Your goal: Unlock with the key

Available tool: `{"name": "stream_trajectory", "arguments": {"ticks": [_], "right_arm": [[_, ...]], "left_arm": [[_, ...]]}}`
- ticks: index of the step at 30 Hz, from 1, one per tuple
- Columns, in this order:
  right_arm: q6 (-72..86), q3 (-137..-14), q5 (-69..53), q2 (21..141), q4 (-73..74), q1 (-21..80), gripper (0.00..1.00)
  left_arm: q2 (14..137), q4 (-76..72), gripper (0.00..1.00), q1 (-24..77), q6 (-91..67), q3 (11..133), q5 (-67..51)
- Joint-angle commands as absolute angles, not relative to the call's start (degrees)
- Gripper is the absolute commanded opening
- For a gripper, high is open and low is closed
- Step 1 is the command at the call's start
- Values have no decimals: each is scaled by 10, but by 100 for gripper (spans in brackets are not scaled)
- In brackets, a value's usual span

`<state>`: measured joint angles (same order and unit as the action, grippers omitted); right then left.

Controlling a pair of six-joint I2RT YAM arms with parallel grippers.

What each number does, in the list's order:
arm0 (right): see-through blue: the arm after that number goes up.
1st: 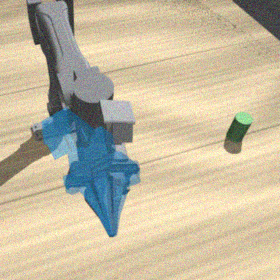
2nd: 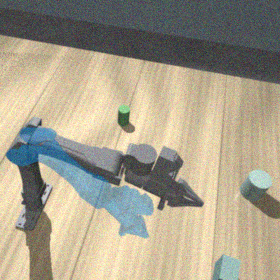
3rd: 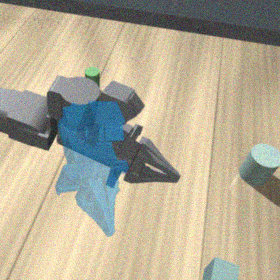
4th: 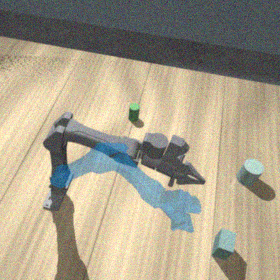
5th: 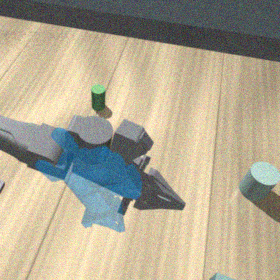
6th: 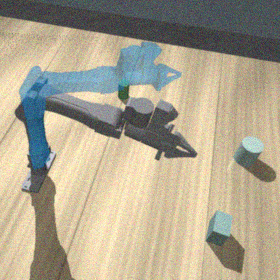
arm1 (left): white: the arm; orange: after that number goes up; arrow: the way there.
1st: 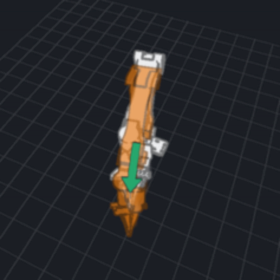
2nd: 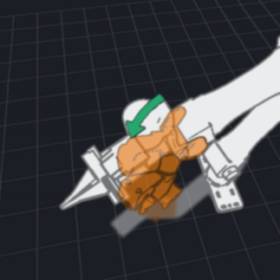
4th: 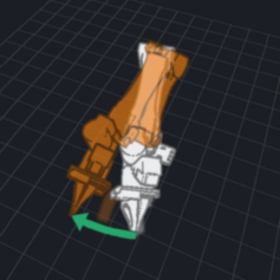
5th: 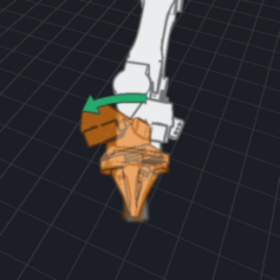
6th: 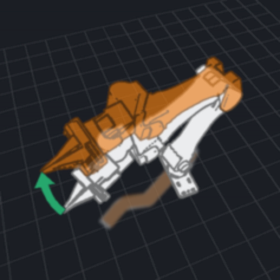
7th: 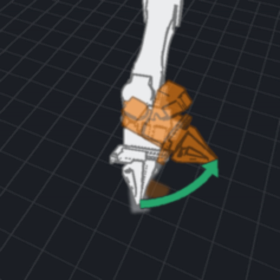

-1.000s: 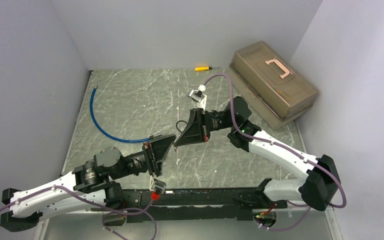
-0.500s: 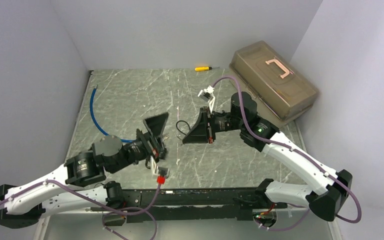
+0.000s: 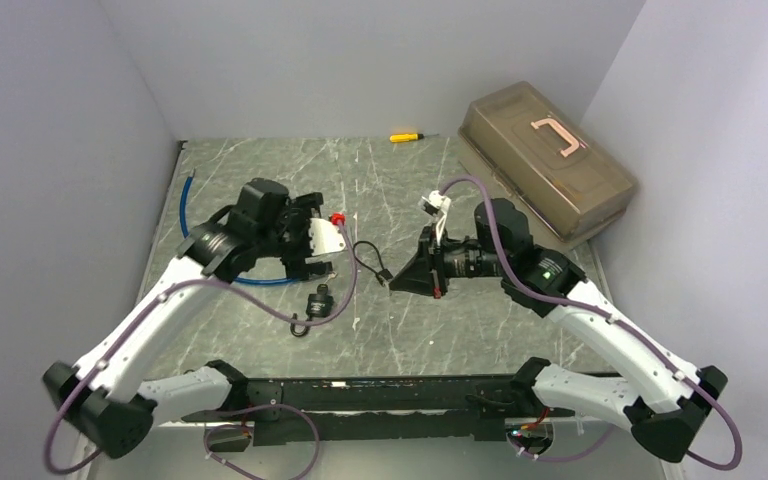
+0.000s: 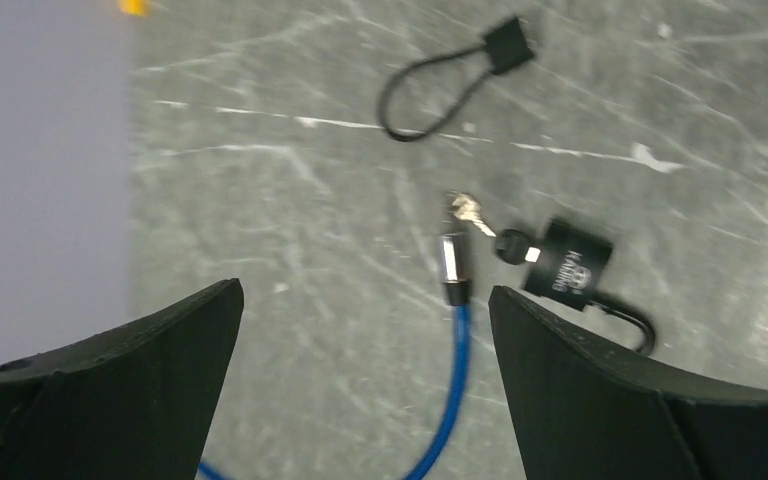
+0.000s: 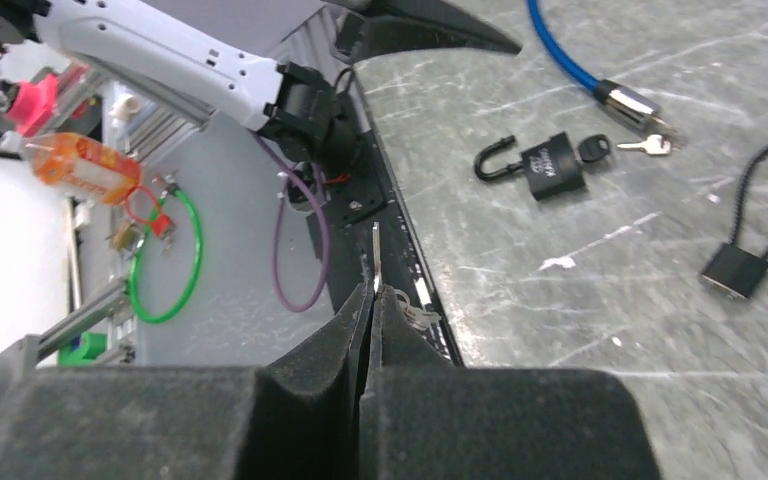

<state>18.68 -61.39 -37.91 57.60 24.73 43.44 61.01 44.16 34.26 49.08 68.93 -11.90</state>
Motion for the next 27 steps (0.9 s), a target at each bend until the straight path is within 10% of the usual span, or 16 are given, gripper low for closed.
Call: {"name": "stream_trajectory", "arguments": {"ticks": [1, 27], "right_arm": [[170, -599, -317, 526, 272, 427, 0], [176, -565, -290, 435, 307, 306, 0]], "left_arm": [[678, 491, 99, 291, 598, 677, -310], [1217, 606, 98, 353, 1120, 950, -390]]}}
